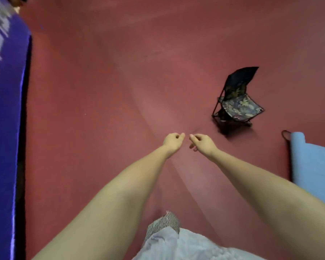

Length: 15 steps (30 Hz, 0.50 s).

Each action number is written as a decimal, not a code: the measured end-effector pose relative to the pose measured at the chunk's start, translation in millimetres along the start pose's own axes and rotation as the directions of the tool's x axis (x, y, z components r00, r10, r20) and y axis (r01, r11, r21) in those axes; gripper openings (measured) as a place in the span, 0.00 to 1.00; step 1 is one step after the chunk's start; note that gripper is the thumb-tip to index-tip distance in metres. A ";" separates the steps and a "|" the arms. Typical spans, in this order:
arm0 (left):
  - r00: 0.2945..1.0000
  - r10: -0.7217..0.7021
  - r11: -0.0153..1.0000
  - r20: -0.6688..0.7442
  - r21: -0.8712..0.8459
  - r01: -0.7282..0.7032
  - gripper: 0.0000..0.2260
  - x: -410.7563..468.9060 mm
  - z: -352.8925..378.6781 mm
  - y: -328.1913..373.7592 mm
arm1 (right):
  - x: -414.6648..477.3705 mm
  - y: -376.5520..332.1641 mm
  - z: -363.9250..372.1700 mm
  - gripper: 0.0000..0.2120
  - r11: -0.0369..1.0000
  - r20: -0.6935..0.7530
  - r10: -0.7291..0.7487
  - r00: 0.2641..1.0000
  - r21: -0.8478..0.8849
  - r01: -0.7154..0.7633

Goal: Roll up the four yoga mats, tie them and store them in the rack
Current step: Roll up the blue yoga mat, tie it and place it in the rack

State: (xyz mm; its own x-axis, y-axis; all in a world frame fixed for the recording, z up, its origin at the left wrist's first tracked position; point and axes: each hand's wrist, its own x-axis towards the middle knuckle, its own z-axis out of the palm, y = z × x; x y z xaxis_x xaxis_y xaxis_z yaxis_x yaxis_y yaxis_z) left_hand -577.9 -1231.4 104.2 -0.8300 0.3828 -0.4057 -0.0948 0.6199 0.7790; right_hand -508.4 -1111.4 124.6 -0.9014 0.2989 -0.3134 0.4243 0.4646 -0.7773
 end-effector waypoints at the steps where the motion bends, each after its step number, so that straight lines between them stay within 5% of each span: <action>1: 0.998 0.033 0.999 0.046 0.013 -0.033 0.15 13.4 11.8 17.1 | 4.2 7.9 -15.7 0.14 1.000 -0.044 0.019 0.999 0.018 -0.018; 8: 0.931 0.193 0.971 0.310 0.080 -0.227 0.17 112.8 95.1 109.4 | 44.3 59.3 -109.0 0.12 0.968 -0.317 0.228 0.921 0.174 -0.180; 15: 0.810 0.282 0.925 0.513 0.078 -0.372 0.18 200.2 154.1 197.1 | 97.3 85.1 -193.7 0.17 0.916 -0.538 0.387 0.749 0.318 -0.245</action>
State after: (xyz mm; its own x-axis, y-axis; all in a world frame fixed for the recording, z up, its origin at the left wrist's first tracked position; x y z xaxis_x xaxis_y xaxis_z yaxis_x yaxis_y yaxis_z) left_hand -678.1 -927.0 102.8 -0.4172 0.8369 -0.3542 0.2636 0.4844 0.8342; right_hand -543.2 -881.3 133.6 -0.4643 0.8519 -0.2423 0.5815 0.0869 -0.8089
